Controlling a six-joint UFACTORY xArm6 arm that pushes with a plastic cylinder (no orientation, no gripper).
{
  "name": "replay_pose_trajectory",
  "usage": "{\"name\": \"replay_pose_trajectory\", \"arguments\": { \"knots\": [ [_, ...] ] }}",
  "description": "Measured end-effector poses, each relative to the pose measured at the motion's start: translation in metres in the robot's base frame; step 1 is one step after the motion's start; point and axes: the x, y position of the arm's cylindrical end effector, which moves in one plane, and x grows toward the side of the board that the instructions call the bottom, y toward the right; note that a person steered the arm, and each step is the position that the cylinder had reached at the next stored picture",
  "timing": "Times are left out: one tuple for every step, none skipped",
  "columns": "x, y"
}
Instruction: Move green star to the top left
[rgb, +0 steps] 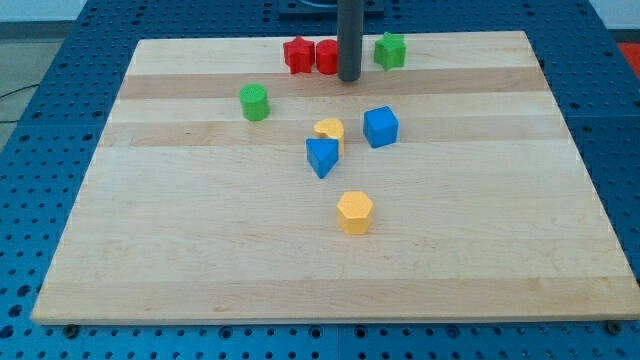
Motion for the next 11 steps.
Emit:
{"name": "replay_pose_trajectory", "arguments": {
  "knots": [
    [-0.022, 0.015],
    [-0.033, 0.079],
    [-0.035, 0.128],
    [0.028, 0.020],
    [0.100, -0.058],
    [0.128, -0.115],
    [0.119, -0.164],
    [0.097, -0.161],
    [0.078, -0.158],
    [0.078, -0.158],
    [0.078, -0.159]
  ]
}}
